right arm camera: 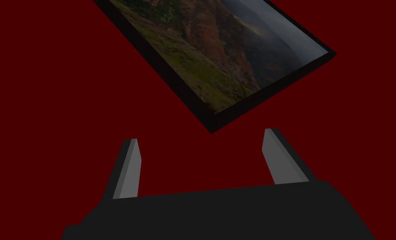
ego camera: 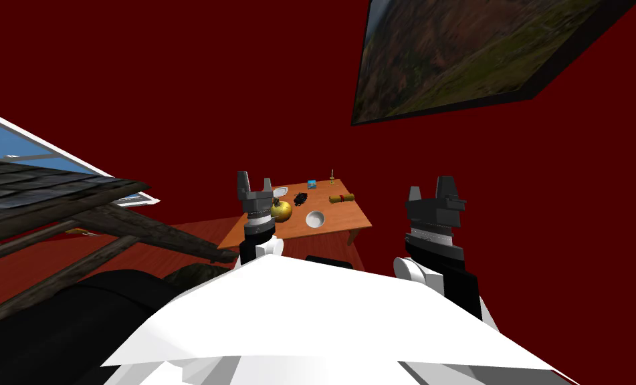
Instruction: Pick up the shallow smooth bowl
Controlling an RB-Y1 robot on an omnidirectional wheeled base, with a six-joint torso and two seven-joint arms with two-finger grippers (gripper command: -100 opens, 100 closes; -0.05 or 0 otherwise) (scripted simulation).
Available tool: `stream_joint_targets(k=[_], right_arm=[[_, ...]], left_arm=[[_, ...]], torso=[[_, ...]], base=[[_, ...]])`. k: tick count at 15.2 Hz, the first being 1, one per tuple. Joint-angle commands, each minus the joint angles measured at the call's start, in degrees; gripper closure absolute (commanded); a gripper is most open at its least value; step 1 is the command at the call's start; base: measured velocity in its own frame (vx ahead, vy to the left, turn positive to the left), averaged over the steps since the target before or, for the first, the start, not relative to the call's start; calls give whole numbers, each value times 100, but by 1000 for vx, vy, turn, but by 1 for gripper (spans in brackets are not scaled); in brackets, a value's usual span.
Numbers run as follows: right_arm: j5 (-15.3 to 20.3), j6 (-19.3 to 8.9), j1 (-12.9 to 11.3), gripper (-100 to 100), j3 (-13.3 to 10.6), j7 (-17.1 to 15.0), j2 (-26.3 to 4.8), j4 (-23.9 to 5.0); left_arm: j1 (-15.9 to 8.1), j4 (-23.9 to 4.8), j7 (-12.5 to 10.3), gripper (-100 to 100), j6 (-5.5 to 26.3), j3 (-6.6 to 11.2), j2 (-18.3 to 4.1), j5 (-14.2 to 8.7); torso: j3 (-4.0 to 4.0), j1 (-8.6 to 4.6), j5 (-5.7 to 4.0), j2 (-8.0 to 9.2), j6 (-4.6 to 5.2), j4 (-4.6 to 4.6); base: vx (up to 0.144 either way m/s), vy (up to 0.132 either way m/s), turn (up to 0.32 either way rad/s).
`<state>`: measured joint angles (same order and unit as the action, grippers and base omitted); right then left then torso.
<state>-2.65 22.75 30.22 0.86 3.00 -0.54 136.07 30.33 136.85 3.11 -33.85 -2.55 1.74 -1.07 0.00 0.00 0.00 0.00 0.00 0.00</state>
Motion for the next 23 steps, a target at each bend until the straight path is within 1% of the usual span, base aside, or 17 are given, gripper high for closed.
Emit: stream_joint_targets(k=[1, 2, 4, 5, 8, 11, 13, 14, 15, 16, 17, 18, 19, 20, 21, 22, 23], right_arm=[[0, 0, 0, 0, 0, 0, 0, 0], [0, 0, 0, 0, 0, 0, 0, 0], [0, 0, 0, 0, 0, 0, 0, 0], [0, 0, 0, 0, 0, 0, 0, 0], [0, 0, -1, 0, 0, 0, 0, 0], [0, 0, -1, 0, 0, 0, -1, 0], [0, 0, 0, 0, 0, 0, 0, 0], [0, 0, -1, 0, 0, 0, -1, 0], [0, 0, -1, 0, 0, 0, -1, 0], [0, 0, -1, 0, 0, 0, -1, 0], [0, 0, 0, 0, 0, 0, -1, 0], [0, 0, -1, 0, 0, 0, -1, 0], [0, 0, 0, 0, 0, 0, -1, 0], [0, 0, -1, 0, 0, 0, -1, 0], [0, 0, -1, 0, 0, 0, -1, 0], [0, 0, -1, 0, 0, 0, -1, 0], [0, 0, 0, 0, 0, 0, -1, 0]], left_arm=[[-28, -62, -3, -100, 54, 7, -251, -8], [-28, -62, -3, -100, 54, 7, -251, -8], [-93, -200, -9, -100, 187, 20, -564, -27], [-93, -200, -9, -100, 187, 20, -590, -27], [-255, -537, -23, -100, 524, 49, -1002, -68], [-324, -679, -29, -100, 670, 61, -1110, -84], [-483, -986, -42, -100, 1008, 85, -1288, -120], [-483, -999, -42, -100, 1008, 85, -1288, -120], [-571, -1153, -49, -100, 1198, 98, -1360, -139], [-571, -1174, -49, -100, 1198, 98, -1360, -139], [-665, -1341, -56, -100, 1400, 111, -1422, -158], [-665, -1359, -56, -100, 1400, 111, -1422, -158], [-763, -1535, -63, -100, 1615, 123, -1474, -178], [-763, -1551, -63, -100, 1615, 123, -1474, -178], [-867, -1751, -71, -100, 1828, 136, -1517, -198], [-867, -1751, -71, -100, 1839, 136, -1517, -198], [-974, -1956, -78, -100, 2030, 148, -1552, -218]], torso=[[0, 0, 0, 0, 0, 0], [0, 2, 0, 0, 1, 0], [1, 7, 1, 2, 1, 0], [1, 11, 2, 3, 2, 0], [2, 17, 4, 4, 2, 0], [4, 24, 5, 7, 3, 1], [3, 21, 5, 5, 2, 1], [3, 22, 5, 5, 3, 1], [3, 23, 6, 6, 1, 1], [3, 24, 6, 6, 2, 1], [3, 23, 6, 6, 1, 1], [3, 23, 6, 6, 2, 1], [3, 22, 5, 6, 1, 1], [2, 21, 5, 4, 4, 1], [2, 22, 5, 4, 2, 0], [2, 22, 5, 5, 1, 1], [3, 21, 5, 5, 1, 1]], base=[[-2, 5, -20], [-4, 10, -29], [-11, 18, -46], [-12, 24, -45], [-15, 36, -79], [-21, 46, -89], [-18, 42, -101], [-21, 52, -107], [-20, 48, -108], [-22, 45, -84], [-23, 45, -109], [-21, 41, -96], [-18, 43, -129], [-21, 43, -108], [-23, 41, -107], [-19, 41, -89], [-21, 49, -136]])
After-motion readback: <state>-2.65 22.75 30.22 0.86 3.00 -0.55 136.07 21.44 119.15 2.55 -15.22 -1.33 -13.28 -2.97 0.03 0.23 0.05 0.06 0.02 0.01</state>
